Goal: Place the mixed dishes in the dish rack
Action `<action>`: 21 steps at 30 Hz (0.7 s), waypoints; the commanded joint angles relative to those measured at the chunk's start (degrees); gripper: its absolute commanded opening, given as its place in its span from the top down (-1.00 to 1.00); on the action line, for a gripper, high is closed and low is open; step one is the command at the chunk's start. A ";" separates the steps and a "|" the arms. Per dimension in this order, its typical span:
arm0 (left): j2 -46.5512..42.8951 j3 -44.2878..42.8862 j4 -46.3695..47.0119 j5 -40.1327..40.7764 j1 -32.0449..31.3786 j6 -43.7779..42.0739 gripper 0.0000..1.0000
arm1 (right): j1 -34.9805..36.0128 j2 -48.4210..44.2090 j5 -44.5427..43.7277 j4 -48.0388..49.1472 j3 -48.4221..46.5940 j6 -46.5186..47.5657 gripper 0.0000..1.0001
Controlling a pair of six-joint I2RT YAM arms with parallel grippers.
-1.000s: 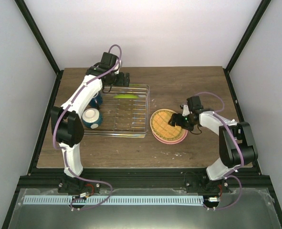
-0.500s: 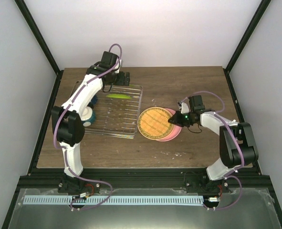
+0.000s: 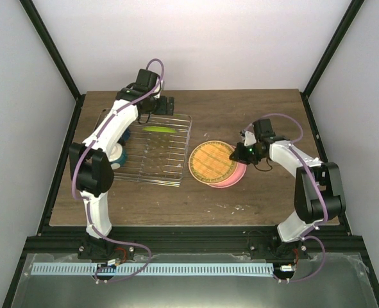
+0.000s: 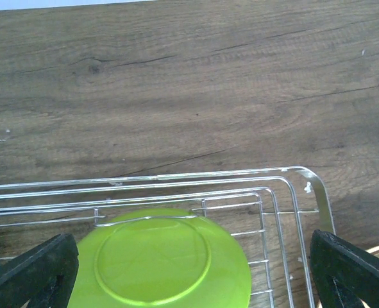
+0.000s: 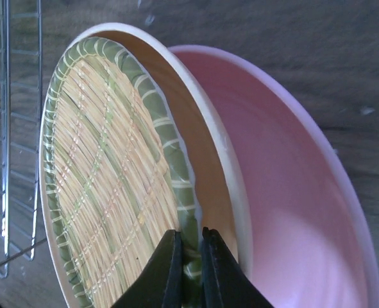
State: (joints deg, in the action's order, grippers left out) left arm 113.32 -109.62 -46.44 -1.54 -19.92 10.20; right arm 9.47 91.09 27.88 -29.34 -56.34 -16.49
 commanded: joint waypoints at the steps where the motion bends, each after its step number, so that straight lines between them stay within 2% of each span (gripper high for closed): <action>1: 0.67 -2.38 -1.29 4.26 0.08 -0.28 -1.00 | -2.50 0.26 -13.92 -8.07 -4.74 3.11 0.99; 10: -0.92 -3.57 -2.26 7.72 4.00 2.55 -1.00 | -3.59 -1.70 -18.22 -11.16 -15.55 7.14 0.99; 21: -2.57 -2.85 -5.58 14.81 6.72 4.93 -1.00 | -3.63 -1.00 -17.25 -10.67 -22.73 10.92 0.99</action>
State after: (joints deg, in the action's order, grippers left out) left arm 113.19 -111.63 -49.47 8.73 -14.15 12.91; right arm 6.39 90.89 10.92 -40.86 -74.70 -7.84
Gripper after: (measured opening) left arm 0.997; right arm 0.057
